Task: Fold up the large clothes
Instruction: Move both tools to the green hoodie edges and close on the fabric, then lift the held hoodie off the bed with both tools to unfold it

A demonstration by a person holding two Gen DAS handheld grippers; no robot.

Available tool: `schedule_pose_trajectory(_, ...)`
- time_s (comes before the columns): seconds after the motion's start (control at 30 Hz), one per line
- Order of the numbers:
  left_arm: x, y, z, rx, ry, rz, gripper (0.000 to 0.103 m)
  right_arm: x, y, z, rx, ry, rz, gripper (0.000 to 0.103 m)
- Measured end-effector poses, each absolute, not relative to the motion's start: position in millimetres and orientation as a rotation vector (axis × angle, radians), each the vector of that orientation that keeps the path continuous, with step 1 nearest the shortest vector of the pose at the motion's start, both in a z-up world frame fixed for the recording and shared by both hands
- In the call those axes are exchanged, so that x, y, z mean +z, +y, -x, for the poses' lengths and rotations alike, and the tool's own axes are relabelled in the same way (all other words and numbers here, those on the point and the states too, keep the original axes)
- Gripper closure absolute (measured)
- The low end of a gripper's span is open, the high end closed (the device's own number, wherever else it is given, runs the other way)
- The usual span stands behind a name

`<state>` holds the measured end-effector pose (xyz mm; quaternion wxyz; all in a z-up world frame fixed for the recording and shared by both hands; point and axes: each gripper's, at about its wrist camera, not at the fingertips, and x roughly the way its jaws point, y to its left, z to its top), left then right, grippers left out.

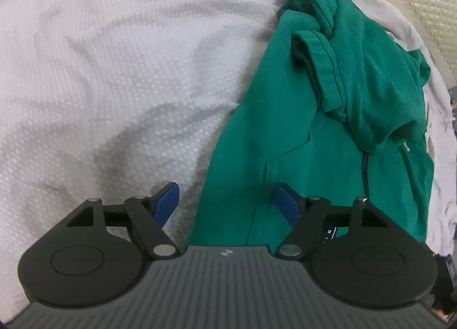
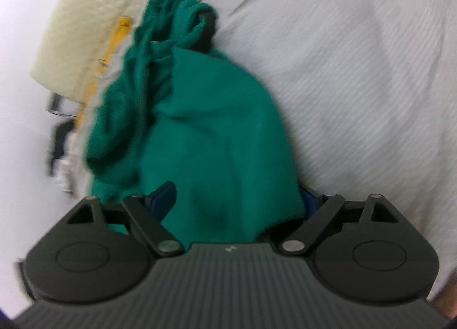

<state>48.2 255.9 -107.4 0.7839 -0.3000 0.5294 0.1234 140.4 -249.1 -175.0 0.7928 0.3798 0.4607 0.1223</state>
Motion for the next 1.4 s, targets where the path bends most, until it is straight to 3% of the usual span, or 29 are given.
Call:
schedule_pose_trajectory(0.3, -125.6, 265.1, -50.6, 0.238, 1.161, 0.777, 0.024, -154.5, -250.4, -125.6, 0.500, 0.843, -1.017, 0.015)
schedule_pose_trajectory(0.7, -114.4, 248.3, -51.8, -0.070, 1.080, 0.830, 0.023, -183.5, -277.1, -132.9, 0.264, 0.912, -1.105, 0.015)
schedule_pose_trajectory(0.9, -125.2, 234.7, -59.4, 0.005, 1.181, 0.747, 0.024, -165.9, -274.2, -134.5, 0.378, 0.773, -1.105, 0.015)
schedule_pose_trajectory(1.0, -128.8, 227.8, -64.1, 0.043, 1.220, 0.684, 0.024, -170.5, -273.3, -143.0, 0.323, 0.814, -1.060, 0.015)
schedule_pose_trajectory(1.07, -128.8, 219.1, -68.2, 0.069, 1.247, 0.630, 0.027, -180.0, -268.1, -152.4, 0.281, 0.870, -1.017, 0.027)
schedule_pose_trajectory(1.1, -128.6, 216.2, -69.3, 0.076, 1.255, 0.612, 0.034, -184.7, -265.9, -156.7, 0.265, 0.897, -1.001, 0.031)
schedule_pose_trajectory(1.17, -125.9, 210.7, -70.2, 0.110, 1.263, 0.567, 0.050, -188.0, -264.6, -159.0, 0.251, 0.927, -0.963, 0.065)
schedule_pose_trajectory(1.2, -124.4, 210.9, -69.5, 0.105, 1.256, 0.570, 0.065, -185.7, -264.0, -158.7, 0.249, 0.931, -0.938, 0.076)
schedule_pose_trajectory(1.23, -121.3, 210.6, -67.7, 0.095, 1.244, 0.582, 0.072, -181.8, -262.5, -158.3, 0.257, 0.922, -0.916, 0.085)
schedule_pose_trajectory(1.3, -109.0, 209.8, -59.8, 0.072, 1.197, 0.615, 0.088, -171.4, -261.5, -154.6, 0.286, 0.880, -0.904, 0.088)
schedule_pose_trajectory(1.4, -79.9, 217.3, -40.9, 0.009, 1.058, 0.696, 0.092, -154.0, -266.1, -149.1, 0.370, 0.808, -0.952, 0.091)
